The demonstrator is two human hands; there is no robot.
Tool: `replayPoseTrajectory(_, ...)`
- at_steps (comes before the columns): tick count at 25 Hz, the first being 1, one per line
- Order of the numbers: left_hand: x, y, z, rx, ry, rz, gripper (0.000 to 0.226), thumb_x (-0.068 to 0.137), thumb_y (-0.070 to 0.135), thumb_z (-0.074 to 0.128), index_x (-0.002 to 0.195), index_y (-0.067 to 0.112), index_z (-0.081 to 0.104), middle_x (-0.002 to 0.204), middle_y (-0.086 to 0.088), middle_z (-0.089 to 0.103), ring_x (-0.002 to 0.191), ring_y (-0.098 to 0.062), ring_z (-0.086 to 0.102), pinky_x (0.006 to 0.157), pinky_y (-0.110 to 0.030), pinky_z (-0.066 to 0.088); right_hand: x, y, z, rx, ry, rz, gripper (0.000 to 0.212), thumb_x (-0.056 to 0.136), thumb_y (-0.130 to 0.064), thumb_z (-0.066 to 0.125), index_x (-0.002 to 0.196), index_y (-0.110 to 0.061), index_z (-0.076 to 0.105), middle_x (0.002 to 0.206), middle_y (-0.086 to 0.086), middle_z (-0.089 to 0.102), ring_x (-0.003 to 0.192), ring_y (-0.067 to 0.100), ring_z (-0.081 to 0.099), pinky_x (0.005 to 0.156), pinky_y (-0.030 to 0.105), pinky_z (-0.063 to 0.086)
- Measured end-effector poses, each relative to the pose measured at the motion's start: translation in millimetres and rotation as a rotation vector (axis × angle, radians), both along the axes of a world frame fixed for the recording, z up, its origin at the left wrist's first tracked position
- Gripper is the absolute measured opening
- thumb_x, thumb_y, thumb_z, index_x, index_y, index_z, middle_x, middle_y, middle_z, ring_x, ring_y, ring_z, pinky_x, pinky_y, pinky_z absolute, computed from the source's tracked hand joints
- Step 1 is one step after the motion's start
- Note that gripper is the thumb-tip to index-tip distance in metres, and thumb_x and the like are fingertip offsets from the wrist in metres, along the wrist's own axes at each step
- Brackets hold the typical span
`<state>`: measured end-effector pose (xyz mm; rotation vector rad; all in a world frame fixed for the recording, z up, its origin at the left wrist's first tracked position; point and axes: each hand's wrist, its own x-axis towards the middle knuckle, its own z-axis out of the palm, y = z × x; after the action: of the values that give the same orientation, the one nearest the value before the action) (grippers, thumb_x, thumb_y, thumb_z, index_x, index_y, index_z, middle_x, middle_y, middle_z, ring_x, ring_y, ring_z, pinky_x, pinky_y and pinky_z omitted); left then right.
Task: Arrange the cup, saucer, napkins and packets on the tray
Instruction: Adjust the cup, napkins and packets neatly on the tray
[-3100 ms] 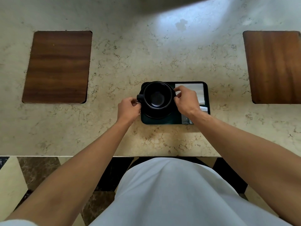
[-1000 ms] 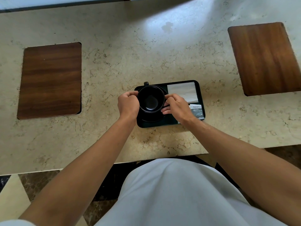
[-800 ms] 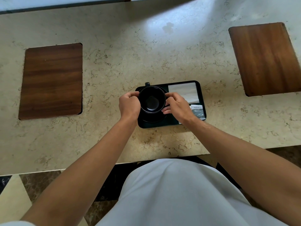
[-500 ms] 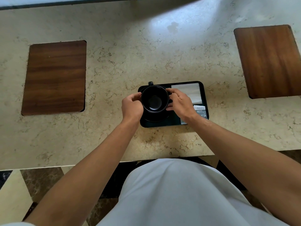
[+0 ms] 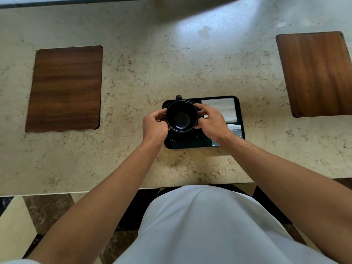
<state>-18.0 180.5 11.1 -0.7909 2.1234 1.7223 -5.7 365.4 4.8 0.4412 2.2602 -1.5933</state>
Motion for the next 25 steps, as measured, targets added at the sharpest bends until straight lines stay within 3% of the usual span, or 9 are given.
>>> replayPoseTrajectory(8,-2.0,-2.3,-3.4,-0.02,-0.001,-0.009,0.046,0.089,-0.013,0.055,0.119,0.019,0.071,0.104,0.008,0.072,0.095,-0.008,0.07,0.082,-0.031,0.062,-1.5,0.9,-2.8,0.052,-0.003,-0.007,0.05,0.096,0.005,0.052,0.14,-0.018,0.055,0.106,-0.009,0.065,0.099,0.018,0.07,0.086,0.038,0.062)
replayPoseTrajectory(14,-16.5,-2.8,14.6,-0.191,0.097,-0.1,0.041,0.088,0.006,0.058,0.121,0.03,0.066,0.105,0.02,0.066,0.091,0.004,0.064,0.067,-0.012,0.053,-3.9,15.1,-0.3,0.177,0.034,-0.143,0.04,0.099,-0.001,0.05,0.135,-0.016,0.057,0.113,0.001,0.066,0.09,0.015,0.072,0.083,0.037,0.062)
replayPoseTrajectory(20,-31.2,23.4,27.8,-0.292,0.266,-0.348,0.037,0.092,0.007,0.057,0.125,0.022,0.065,0.115,0.013,0.064,0.097,0.002,0.059,0.076,-0.007,0.041,-0.8,37.1,3.0,0.247,0.041,-0.221,0.035,0.096,-0.004,0.052,0.128,-0.014,0.061,0.112,0.004,0.067,0.095,0.02,0.07,0.086,0.043,0.061)
replayPoseTrajectory(25,-37.0,51.3,35.0,-0.383,0.384,-0.484,0.039,0.092,0.004,0.057,0.129,0.015,0.064,0.128,0.001,0.066,0.115,-0.011,0.06,0.1,-0.021,0.046,0.2,66.5,-0.2,0.272,0.041,-0.206,0.031,0.094,-0.009,0.052,0.121,-0.017,0.064,0.103,-0.004,0.067,0.097,0.02,0.069,0.087,0.045,0.059)
